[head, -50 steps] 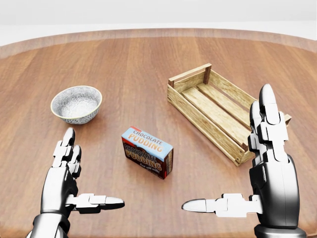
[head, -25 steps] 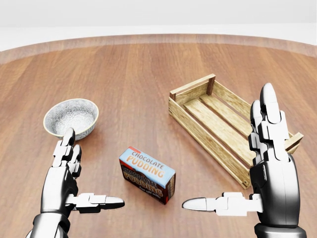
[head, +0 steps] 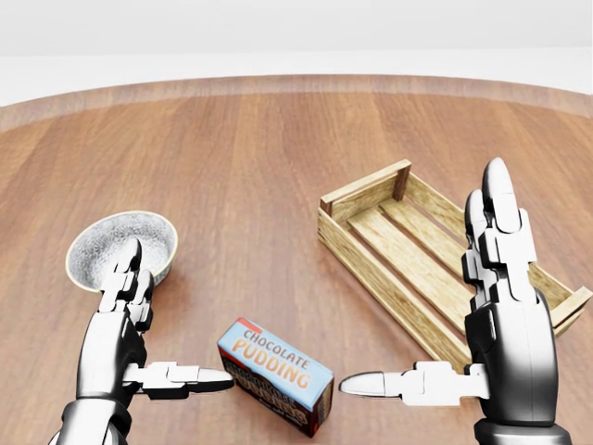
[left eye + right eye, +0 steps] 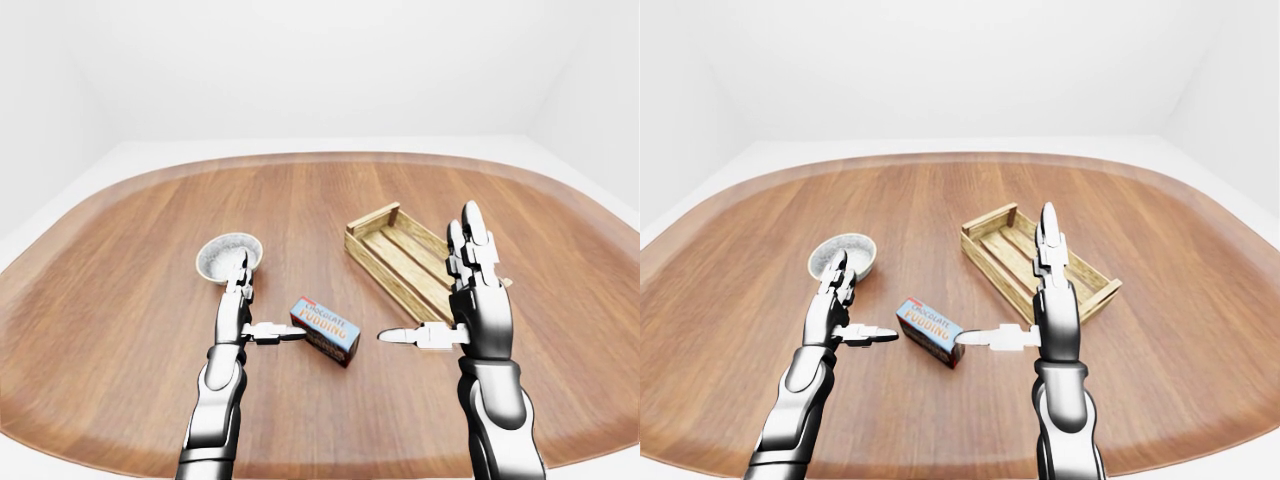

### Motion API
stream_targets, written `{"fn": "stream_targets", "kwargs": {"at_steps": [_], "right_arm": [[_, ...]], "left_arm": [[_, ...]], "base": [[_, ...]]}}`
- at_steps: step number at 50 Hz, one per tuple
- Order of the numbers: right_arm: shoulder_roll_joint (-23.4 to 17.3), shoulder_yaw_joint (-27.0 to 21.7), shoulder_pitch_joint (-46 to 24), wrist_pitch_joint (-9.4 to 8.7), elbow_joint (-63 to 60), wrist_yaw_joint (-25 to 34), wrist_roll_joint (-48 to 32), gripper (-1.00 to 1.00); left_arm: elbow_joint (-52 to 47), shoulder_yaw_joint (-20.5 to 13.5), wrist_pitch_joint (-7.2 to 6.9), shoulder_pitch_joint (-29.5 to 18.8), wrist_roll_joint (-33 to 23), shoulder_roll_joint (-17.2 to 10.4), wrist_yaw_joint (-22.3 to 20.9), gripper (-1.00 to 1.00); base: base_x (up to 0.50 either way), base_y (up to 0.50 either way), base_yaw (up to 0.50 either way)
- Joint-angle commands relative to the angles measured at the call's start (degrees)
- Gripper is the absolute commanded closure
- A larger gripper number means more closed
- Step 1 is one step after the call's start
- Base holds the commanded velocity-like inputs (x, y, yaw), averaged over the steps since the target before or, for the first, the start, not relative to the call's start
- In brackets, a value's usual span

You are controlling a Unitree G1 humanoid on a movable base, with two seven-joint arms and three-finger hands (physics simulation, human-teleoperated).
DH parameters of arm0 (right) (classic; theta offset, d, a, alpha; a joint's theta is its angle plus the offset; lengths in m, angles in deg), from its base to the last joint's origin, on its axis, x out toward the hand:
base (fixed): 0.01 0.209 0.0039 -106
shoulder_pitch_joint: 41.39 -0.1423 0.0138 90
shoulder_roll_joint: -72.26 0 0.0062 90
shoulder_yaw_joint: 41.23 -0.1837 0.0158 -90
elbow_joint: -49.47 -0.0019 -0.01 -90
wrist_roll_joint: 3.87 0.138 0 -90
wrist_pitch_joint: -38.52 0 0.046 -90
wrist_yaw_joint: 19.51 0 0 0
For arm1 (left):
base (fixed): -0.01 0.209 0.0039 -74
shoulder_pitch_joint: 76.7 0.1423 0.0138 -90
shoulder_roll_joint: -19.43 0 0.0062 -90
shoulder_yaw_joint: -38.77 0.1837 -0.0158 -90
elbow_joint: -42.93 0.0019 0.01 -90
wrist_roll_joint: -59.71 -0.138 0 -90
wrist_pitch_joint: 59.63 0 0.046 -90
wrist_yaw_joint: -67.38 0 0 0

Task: Pick up the chocolate pudding and put it in the tray.

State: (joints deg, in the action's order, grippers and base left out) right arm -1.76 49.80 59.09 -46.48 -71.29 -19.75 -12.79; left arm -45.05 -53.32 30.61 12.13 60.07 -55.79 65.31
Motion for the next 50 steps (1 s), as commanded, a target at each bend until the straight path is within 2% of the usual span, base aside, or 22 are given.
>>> {"fn": "stream_targets", "kwargs": {"at_steps": [1,10,24,28,29,32,33,36,39,43,50], "right_arm": [[0.0,0.1,0.2,0.0,0.1,0.1,0.0,-1.0],[0.0,0.0,0.1,0.0,-0.3,-0.2,-0.5,-1.0],[0.0,-0.1,-0.2,0.0,-0.3,0.0,0.4,-1.0],[0.1,-0.2,-0.3,0.0,-0.3,-0.2,0.4,-1.0],[0.1,-0.2,-0.3,0.0,-0.3,-0.2,0.5,-1.0],[0.1,-0.2,-0.3,0.0,-0.3,-0.2,0.5,-1.0],[0.1,-0.2,-0.3,0.0,-0.3,-0.2,0.5,-1.0],[0.0,-0.2,0.6,0.0,3.4,-1.0,-0.4,-1.0],[0.0,-0.1,-0.2,0.0,1.4,-0.5,-0.4,-1.0],[0.0,0.4,0.6,0.0,2.7,-0.7,-0.8,-1.0],[0.0,1.5,0.9,0.0,3.7,-0.9,-1.5,-1.0]], "left_arm": [[-0.1,0.0,0.18,0.1,0.0,0.0,-0.1,-1.0],[0.1,0.0,0.17,-0.1,0.0,0.0,-0.1,-1.0],[-0.2,-0.1,0.02,0.0,0.2,0.1,0.1,-1.0],[0.0,0.0,0.66,0.1,-0.2,0.1,0.4,-1.0],[0.6,0.7,1.72,0.0,-3.5,-0.3,2.1,-1.0],[0.7,0.6,1.8,-0.1,-3.8,-0.2,2.1,-1.0],[1.5,0.7,2.46,-0.2,-4.3,-0.2,2.2,-1.0],[1.7,0.5,2.21,-0.4,-4.3,-0.1,2.2,-1.0],[2.3,0.4,2.42,-0.7,-4.3,-0.1,2.2,-1.0],[1.7,0.3,1.73,-0.7,-4.2,-0.1,2.3,-1.0],[1.3,0.4,1.53,-0.6,-4.2,-0.1,2.3,-1.0]], "base": [[0.23,0.0,0.0],[0.22,0.0,0.0],[0.0,0.0,0.0],[0.0,0.0,0.0],[0.0,0.0,0.0],[0.0,0.0,0.0],[0.0,0.0,0.0],[0.0,0.0,0.0],[0.0,0.0,0.0],[0.0,0.0,0.0],[0.0,0.0,0.0]]}}
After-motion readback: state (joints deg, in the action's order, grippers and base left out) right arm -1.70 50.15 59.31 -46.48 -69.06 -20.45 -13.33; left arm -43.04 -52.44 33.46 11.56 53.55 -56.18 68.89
